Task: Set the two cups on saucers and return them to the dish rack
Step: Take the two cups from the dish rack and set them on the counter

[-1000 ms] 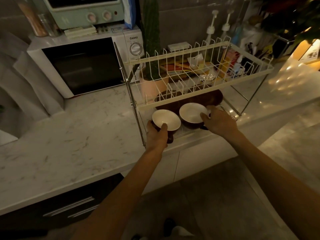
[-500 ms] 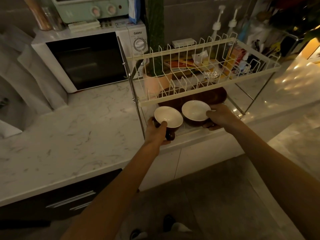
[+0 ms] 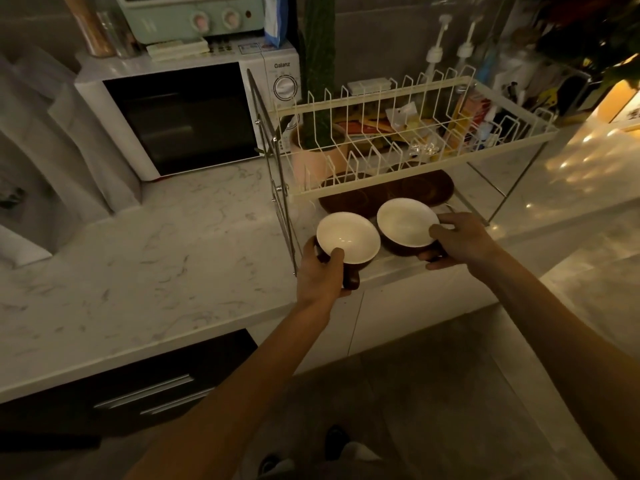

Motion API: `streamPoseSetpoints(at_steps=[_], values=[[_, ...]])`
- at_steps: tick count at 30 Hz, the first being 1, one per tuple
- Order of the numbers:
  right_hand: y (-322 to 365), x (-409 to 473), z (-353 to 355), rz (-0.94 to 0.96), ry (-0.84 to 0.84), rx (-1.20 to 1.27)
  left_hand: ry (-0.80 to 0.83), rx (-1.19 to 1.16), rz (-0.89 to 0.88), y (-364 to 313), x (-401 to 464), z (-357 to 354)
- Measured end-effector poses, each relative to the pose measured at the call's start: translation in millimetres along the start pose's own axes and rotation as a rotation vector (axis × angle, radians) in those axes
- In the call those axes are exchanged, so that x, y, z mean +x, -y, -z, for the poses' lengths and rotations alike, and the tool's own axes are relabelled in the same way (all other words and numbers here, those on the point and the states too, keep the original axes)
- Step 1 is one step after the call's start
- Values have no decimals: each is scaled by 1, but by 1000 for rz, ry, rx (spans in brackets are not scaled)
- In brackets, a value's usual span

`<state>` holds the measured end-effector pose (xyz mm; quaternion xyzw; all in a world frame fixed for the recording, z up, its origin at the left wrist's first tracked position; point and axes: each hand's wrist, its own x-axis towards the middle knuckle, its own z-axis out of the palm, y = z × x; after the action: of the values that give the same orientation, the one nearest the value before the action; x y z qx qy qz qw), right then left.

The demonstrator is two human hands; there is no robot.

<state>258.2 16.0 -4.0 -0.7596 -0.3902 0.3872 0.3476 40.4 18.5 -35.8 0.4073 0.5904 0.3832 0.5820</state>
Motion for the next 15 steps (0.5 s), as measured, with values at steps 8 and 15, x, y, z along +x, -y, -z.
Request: streamPoseSetpoints(at_steps=[8, 15], values=[[0, -35, 4, 15, 46, -58, 107, -18, 130, 11, -41, 26], [2, -54, -29, 11, 162, -106, 66, -2, 182, 26, -56, 73]])
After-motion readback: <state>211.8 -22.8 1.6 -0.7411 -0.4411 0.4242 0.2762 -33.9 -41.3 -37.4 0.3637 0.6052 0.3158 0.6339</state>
